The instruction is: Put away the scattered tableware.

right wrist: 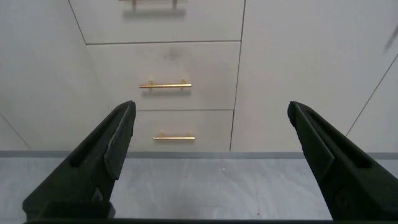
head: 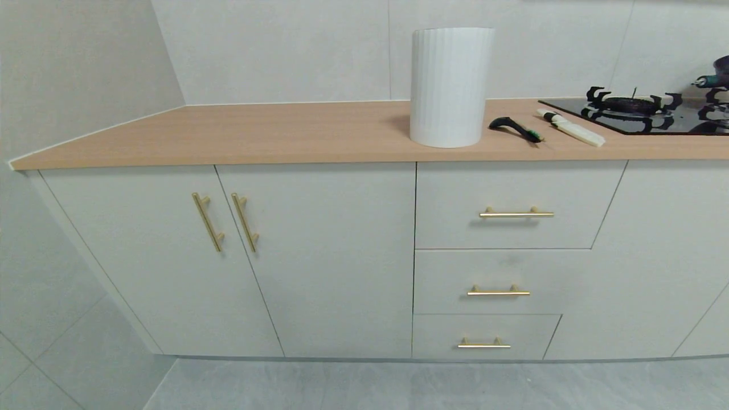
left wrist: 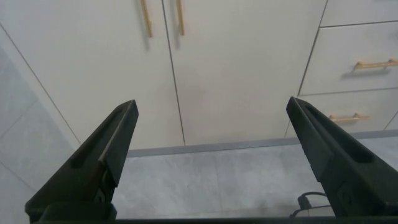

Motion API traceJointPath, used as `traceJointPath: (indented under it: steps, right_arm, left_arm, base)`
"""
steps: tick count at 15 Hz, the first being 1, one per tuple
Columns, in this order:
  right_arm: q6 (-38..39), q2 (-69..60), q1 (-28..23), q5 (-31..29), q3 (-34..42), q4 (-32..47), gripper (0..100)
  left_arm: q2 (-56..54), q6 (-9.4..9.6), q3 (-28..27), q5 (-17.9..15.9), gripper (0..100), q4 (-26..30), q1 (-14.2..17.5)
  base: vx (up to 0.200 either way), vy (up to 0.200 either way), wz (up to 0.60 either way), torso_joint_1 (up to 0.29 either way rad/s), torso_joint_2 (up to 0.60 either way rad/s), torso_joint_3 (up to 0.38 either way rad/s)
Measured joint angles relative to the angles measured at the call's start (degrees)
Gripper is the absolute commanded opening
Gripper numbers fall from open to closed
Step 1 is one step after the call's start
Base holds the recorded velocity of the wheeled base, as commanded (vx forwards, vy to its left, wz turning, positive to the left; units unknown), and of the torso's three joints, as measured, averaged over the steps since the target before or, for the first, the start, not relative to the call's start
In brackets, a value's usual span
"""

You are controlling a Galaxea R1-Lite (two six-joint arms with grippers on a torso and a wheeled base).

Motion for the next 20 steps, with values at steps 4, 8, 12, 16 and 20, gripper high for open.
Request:
traceJointPath:
  steps: [4, 8, 12, 16, 20]
  right_arm:
    - [-0.05, 0.0, 0.0, 0.0, 0.0, 0.02, 100]
    - [-0.05, 0.05, -0.07, 0.02, 0.0, 0.02, 100]
    - [-0.05, 0.05, -0.07, 0.06, 0.0, 0.02, 100]
    - [-0.28, 0.02, -0.02, 0.17, 0.0, 0.0, 100]
    - [-0.27, 0.27, 0.0, 1.21, -1.12, 0.65, 100]
  left_arm:
    - [0.0, -0.02, 0.0, 0.05, 100, 0.02, 0.0]
    - [0.0, -0.02, 0.0, 0.07, 100, 0.02, -0.02]
    - [0.0, -0.13, 0.0, 0.07, 100, 0.0, -0.04]
    - [0.0, -0.13, 0.0, 0.07, 100, 0.02, -0.02]
    - [0.0, -0.13, 0.0, 0.07, 100, 0.0, 0.0]
  base:
    - [0.0, 0.0, 0.0, 0.0, 0.0, 0.0]
    - [0.15, 0.0, 0.0, -0.002, 0.0, 0.004]
    - [0.0, 0.0, 0.0, 0.0, 0.0, 0.0]
    - [0.0, 0.0, 0.0, 0.0, 0.0, 0.0]
    - [0.0, 0.0, 0.0, 0.0, 0.0, 0.0]
